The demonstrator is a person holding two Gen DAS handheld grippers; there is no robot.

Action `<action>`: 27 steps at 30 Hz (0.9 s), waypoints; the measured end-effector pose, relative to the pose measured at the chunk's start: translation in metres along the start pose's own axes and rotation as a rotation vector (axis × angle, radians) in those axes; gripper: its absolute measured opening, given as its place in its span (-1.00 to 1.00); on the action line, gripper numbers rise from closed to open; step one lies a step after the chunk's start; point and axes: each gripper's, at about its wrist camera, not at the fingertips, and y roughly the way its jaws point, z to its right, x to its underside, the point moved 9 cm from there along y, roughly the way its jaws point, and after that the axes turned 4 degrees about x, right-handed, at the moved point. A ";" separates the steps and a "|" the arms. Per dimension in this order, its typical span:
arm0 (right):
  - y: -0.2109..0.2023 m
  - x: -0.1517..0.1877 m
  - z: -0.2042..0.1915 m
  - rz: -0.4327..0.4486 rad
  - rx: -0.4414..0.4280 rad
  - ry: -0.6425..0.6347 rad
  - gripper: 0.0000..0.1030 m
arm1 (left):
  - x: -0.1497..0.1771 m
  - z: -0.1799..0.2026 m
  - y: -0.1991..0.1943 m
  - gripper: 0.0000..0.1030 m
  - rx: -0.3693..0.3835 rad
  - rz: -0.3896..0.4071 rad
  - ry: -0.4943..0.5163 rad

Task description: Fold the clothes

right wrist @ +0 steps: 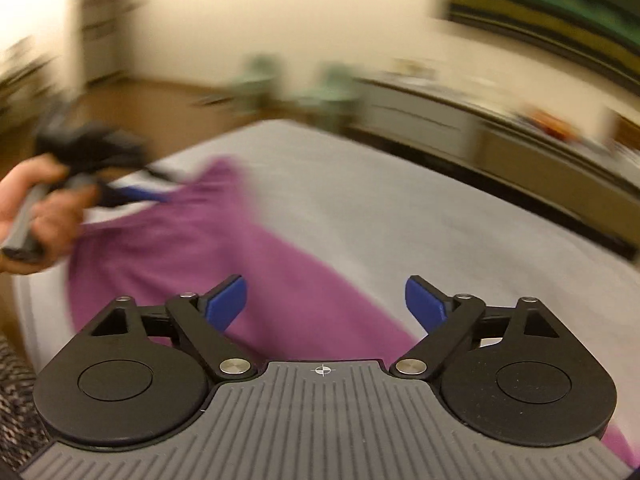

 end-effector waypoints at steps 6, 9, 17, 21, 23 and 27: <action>0.120 -0.029 -0.075 -0.155 -0.091 -0.183 0.06 | -0.010 -0.001 0.005 -0.08 0.050 -0.002 -0.006; 0.133 -0.031 -0.071 -0.203 -0.096 -0.162 -0.92 | -0.014 0.000 0.005 -0.03 0.072 0.001 -0.006; 0.028 -0.006 -0.123 0.129 -0.017 -0.531 -0.96 | -0.017 0.000 -0.011 0.13 0.149 0.028 -0.029; 0.022 0.027 -0.136 0.140 0.007 -0.616 -0.96 | -0.014 -0.005 -0.021 0.17 0.129 0.039 -0.014; 0.019 0.034 -0.139 0.146 0.004 -0.607 -0.96 | -0.010 -0.008 -0.024 0.18 0.115 0.031 -0.007; 0.010 0.035 -0.148 0.180 0.013 -0.592 -0.96 | -0.006 -0.013 -0.026 0.18 0.064 0.016 0.026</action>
